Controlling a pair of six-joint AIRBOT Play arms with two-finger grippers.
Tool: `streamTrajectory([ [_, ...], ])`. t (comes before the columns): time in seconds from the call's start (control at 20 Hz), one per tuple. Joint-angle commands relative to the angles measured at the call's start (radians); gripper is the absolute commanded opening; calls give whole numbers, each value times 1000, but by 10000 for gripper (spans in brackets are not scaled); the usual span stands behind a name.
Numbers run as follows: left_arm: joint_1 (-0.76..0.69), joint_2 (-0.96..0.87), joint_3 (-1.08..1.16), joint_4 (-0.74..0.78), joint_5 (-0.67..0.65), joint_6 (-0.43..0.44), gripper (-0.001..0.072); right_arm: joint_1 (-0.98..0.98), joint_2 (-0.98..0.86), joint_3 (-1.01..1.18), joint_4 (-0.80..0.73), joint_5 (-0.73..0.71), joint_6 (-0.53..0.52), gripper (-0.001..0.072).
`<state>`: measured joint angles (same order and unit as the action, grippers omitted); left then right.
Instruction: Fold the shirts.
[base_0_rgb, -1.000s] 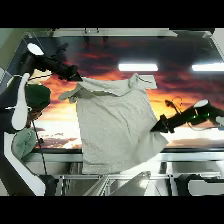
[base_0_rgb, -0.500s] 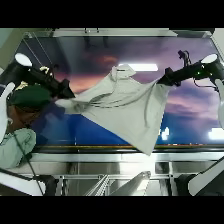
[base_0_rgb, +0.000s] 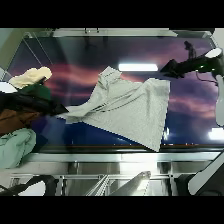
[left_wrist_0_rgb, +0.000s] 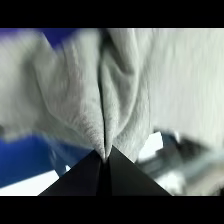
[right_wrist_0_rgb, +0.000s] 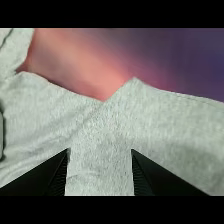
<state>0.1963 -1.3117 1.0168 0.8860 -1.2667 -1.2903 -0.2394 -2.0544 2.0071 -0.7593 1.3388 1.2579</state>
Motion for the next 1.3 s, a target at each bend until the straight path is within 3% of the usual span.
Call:
streamTrajectory([
  [0.0, 84, -10, 133, 4, 163, 0, 108, -59, 54, -1, 0, 155, 24, 432],
  [0.05, 106, -48, 190, 4, 160, -1, 442, -69, 65, -13, 0, 211, 36, 431],
  [0.1, 123, -92, 242, 4, 146, -1, 720, -75, 78, -39, -1, 260, 54, 429],
  [0.2, 142, -180, 346, 6, 71, 1, 708, -76, 114, -121, 0, 314, 82, 413],
  [0.25, 143, -224, 402, 13, 27, 17, 708, -74, 138, -178, 0, 320, 82, 319],
  [0.55, 36, -419, 686, 67, -151, 172, 708, -95, 428, -732, -89, 292, 29, 323],
  [0.65, -21, -494, 780, 222, -185, 172, 708, -116, 571, -949, -101, 187, 37, 553],
  [0.7, -46, -537, 830, 294, -227, 172, 707, -116, 639, -1050, -101, 124, 54, 603],
  [0.95, -106, -655, 962, 244, -283, 171, 706, -104, 892, -1471, -11, -205, 232, 603],
  [1.25, -95, -661, 997, 237, -334, 166, 706, -108, 949, -1688, -85, -255, 310, 603],
])
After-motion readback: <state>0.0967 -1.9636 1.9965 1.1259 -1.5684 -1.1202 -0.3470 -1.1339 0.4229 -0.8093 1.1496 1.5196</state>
